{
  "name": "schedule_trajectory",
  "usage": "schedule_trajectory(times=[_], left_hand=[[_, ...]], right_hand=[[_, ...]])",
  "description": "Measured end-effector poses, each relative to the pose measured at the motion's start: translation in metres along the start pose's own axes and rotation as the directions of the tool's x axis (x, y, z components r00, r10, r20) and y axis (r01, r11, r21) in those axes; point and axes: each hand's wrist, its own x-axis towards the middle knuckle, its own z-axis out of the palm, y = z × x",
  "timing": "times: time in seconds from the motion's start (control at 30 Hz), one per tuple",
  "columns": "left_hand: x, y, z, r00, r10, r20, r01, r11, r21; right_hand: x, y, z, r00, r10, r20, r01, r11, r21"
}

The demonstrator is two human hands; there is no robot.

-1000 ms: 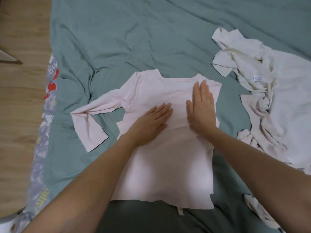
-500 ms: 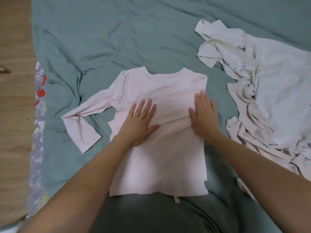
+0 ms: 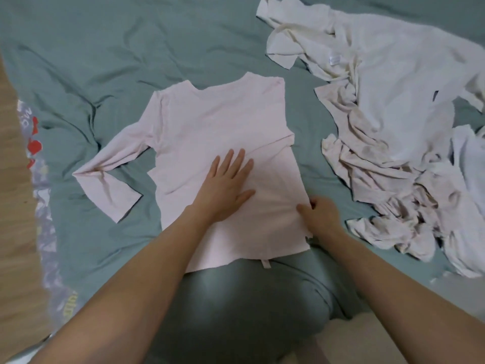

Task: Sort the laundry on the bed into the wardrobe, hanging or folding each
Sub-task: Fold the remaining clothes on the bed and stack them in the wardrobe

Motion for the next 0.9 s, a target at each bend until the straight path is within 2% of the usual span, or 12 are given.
schedule_trajectory(times=[0.13, 0.23, 0.37, 0.5, 0.57, 0.63, 0.67, 0.7, 0.73, 0.8, 0.83, 0.9], left_hand=[[0.006, 0.005, -0.002, 0.998, 0.059, 0.033, -0.060, 0.997, 0.042], [0.012, 0.011, -0.006, 0.999, 0.052, 0.009, -0.052, 0.998, 0.046], [0.017, 0.016, 0.000, 0.999, -0.009, 0.033, 0.008, 0.999, 0.033], [0.000, 0.022, 0.008, 0.997, -0.028, 0.073, 0.026, 0.999, 0.021], [-0.017, 0.025, 0.011, 0.997, 0.016, 0.078, -0.012, 0.999, -0.049], [-0.044, 0.027, 0.013, 0.996, -0.025, -0.080, 0.009, 0.981, -0.195], [-0.059, 0.028, 0.014, 0.962, -0.156, -0.225, 0.082, 0.948, -0.306], [-0.074, 0.028, 0.015, 0.873, -0.358, -0.331, 0.196, 0.880, -0.433], [-0.087, 0.028, 0.017, 0.740, -0.572, -0.354, 0.328, 0.766, -0.552], [-0.109, 0.027, 0.022, 0.504, -0.845, -0.177, 0.553, 0.473, -0.686], [-0.117, 0.024, 0.028, 0.438, -0.898, -0.041, 0.646, 0.346, -0.680], [-0.127, 0.017, 0.041, 0.378, -0.908, 0.181, 0.756, 0.190, -0.627]], right_hand=[[0.002, 0.010, -0.009, 0.996, 0.086, 0.001, -0.083, 0.968, -0.237], [0.007, 0.003, -0.011, 0.997, 0.067, 0.028, -0.056, 0.958, -0.280], [-0.003, 0.001, -0.012, 0.998, -0.015, 0.064, 0.022, 0.994, -0.110], [-0.016, 0.022, -0.019, 0.973, 0.077, 0.217, -0.062, 0.995, -0.074], [-0.021, 0.030, -0.022, 0.986, 0.083, 0.143, -0.072, 0.994, -0.078], [-0.026, 0.029, -0.020, 0.997, 0.045, 0.066, -0.047, 0.998, 0.038], [-0.028, 0.026, -0.018, 0.998, 0.033, 0.053, -0.039, 0.991, 0.125], [-0.030, 0.022, -0.015, 0.998, 0.041, 0.057, -0.051, 0.980, 0.192], [-0.031, 0.019, -0.011, 0.997, 0.055, 0.061, -0.068, 0.970, 0.234], [-0.031, 0.016, -0.003, 0.993, 0.108, 0.056, -0.118, 0.967, 0.225], [-0.032, 0.015, 0.001, 0.990, 0.133, 0.036, -0.137, 0.972, 0.192], [-0.036, 0.014, 0.007, 0.989, 0.148, -0.015, -0.144, 0.977, 0.156]])
